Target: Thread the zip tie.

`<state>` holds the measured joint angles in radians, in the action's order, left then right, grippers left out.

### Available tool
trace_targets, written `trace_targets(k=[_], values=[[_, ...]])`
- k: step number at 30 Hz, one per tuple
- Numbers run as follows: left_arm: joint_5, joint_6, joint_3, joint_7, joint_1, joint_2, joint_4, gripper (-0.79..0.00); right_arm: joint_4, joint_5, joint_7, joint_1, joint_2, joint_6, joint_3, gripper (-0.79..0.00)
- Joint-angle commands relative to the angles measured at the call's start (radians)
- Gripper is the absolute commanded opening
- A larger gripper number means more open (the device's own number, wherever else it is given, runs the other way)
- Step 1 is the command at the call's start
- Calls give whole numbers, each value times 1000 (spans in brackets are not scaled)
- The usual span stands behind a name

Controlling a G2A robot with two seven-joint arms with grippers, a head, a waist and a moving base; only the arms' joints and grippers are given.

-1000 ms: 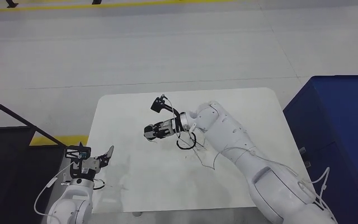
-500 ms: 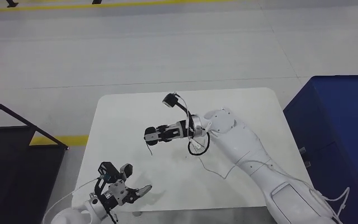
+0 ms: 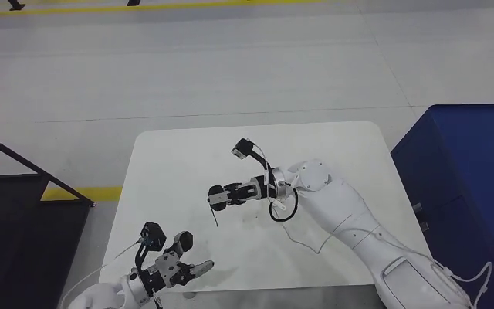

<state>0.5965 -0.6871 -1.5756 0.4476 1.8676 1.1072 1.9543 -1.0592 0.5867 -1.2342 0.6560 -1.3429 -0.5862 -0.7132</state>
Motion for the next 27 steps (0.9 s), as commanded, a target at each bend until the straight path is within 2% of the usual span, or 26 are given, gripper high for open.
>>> trace_targets(k=[1,8,10,13,17,18,27], values=[[-30,44,12,-7,-13,1,3,-219,-2,3,3,-5,-2,-3,21,-785],[-49,56,44,-32,-33,2,-8,-191,13,15,15,-20,-5,-15,71,-785],[-65,44,44,-41,-28,1,-2,-225,20,19,18,-25,-6,-18,84,-785],[-95,34,27,-51,-17,-2,4,-323,29,25,22,-33,-6,-21,99,-785],[-119,28,14,-57,-10,-5,15,-363,36,33,22,-41,-4,-22,117,-785],[-123,26,12,-61,-8,-5,20,-397,38,34,21,-42,-4,-21,122,-785],[-104,32,38,-75,-2,-6,40,-413,53,59,27,-57,-8,-27,162,-785]])
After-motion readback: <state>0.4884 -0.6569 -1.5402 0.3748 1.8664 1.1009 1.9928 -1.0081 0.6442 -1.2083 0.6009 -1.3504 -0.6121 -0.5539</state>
